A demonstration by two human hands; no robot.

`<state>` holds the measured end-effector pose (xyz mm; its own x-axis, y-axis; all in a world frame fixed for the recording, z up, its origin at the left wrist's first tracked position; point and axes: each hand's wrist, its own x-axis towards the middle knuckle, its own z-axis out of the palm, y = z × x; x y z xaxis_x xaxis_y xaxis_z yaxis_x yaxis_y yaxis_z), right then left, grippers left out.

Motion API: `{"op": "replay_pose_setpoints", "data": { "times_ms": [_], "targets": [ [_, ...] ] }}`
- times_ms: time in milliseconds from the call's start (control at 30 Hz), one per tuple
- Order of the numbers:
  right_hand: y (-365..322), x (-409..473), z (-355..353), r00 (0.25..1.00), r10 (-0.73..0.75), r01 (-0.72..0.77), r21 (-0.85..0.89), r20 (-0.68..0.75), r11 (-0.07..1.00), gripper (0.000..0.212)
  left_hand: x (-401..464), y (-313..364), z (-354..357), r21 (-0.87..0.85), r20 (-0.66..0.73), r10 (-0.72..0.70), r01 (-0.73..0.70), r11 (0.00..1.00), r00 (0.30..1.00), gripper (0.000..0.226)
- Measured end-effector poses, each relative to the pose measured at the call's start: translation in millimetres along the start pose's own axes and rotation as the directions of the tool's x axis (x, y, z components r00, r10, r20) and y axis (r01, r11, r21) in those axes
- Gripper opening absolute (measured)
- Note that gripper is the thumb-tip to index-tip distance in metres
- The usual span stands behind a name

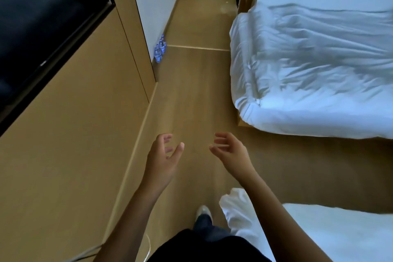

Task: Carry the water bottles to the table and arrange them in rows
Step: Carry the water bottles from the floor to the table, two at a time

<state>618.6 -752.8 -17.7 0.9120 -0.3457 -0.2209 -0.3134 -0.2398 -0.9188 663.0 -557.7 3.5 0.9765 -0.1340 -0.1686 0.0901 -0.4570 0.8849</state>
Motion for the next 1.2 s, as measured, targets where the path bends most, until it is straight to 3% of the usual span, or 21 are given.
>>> {"op": "replay_pose_setpoints", "data": {
  "times_ms": [467, 733, 1033, 1200],
  "targets": [
    [-43, 310, -31, 0.999, 0.050, -0.050, 0.000, -0.004, 0.999, 0.037, 314, 70, 65, -0.006, 0.029, -0.029, 0.029, 1.000, 0.999, 0.037],
    [-115, 518, -36, 0.996, 0.026, -0.027, -0.003, -0.081, 1.000, 0.036, 537, 131, 65, -0.023, 0.065, 0.035, -0.034, 0.999, 0.997, 0.033],
    [-136, 715, -15, 0.994, 0.105, -0.105, -0.002, 0.029, 0.994, 0.040, 722, 143, 74, -0.025, 0.042, -0.077, 0.078, 0.997, 0.996, 0.032],
    [-160, 864, -26, 0.994, 0.080, -0.077, -0.050, 0.073, 0.996, 0.039, 856, 178, 99, -0.028, 0.005, -0.081, 0.081, 0.996, 0.997, 0.032]
  ]
}}
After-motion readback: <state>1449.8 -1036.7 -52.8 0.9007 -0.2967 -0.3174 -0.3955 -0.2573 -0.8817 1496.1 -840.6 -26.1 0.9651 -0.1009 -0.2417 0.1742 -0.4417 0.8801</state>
